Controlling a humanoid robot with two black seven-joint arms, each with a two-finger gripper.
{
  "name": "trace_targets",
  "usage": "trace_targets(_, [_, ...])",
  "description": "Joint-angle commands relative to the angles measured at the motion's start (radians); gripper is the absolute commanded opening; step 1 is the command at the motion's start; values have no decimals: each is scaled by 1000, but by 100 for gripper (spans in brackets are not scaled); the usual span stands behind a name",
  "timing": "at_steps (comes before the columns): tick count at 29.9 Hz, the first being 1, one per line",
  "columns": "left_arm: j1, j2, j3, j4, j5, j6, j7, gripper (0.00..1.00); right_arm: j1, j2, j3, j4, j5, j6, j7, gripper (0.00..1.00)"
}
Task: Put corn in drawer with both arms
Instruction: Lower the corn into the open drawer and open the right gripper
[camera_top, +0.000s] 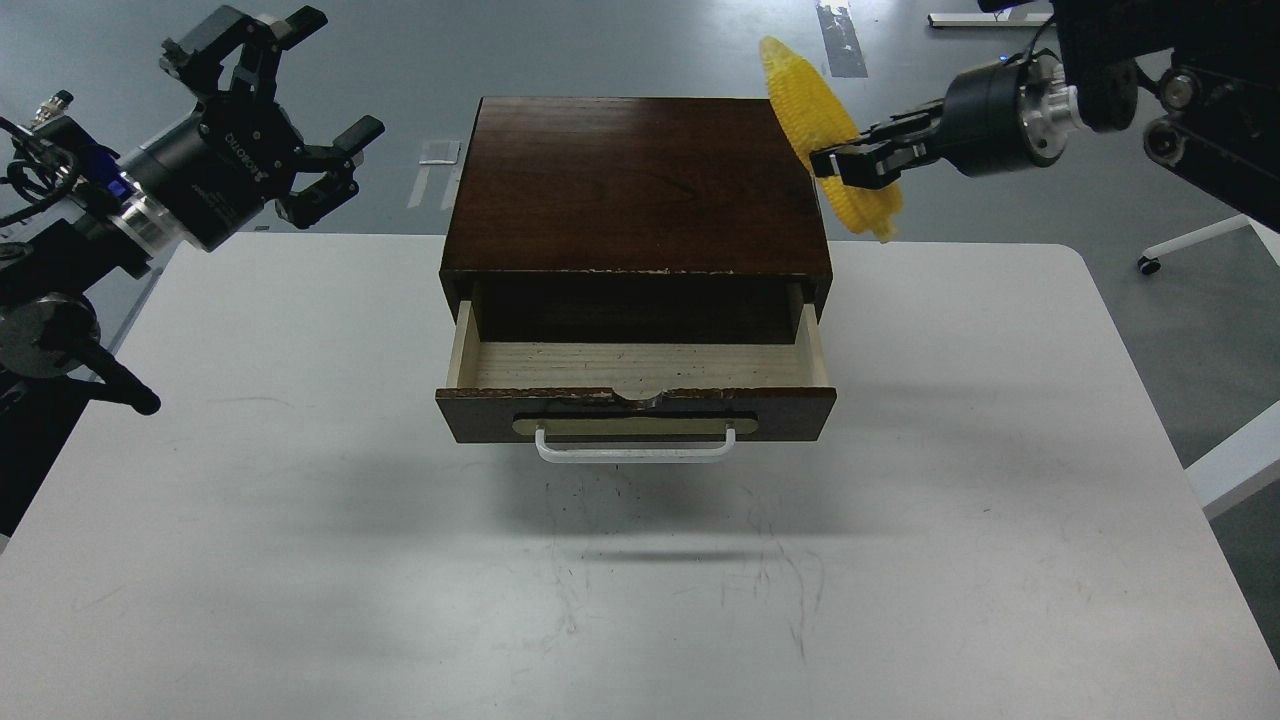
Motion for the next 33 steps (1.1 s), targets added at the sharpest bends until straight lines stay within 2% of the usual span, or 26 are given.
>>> trace_targets(1, [0,4,0,0,0,0,0,98,89,105,-74,12,-6,0,0,4])
trace_targets(5, [-1,5,-15,0,-1,0,0,98,163,230,-119,55,-123,0,0,6])
trace_targets(11, [-3,10,-20,0,1,0,0,98,175,299,-150,130,-332,0,0,6])
trace_targets(23, [0,50,-20,-1,1,0,0,98,159,368,-243,144,-351,-48,0,14])
trace_targets(26, [0,51,-20,-1,1,0,0,98,149,374,-242,144,-351,-48,0,26])
trace_targets(27, [0,51,-20,-1,1,0,0,99,148,374,-243,144,-351,-48,0,32])
trace_targets(28, [0,51,-20,-1,1,0,0,98,143,374,-243,144,-351,-48,0,44])
trace_targets(31, [0,51,-20,-1,1,0,0,98,136,373,-243,144,-351,-48,0,54])
trace_targets(33, [0,51,-20,-3,1,0,0,98,135,371,-242,144,-351,-48,0,58])
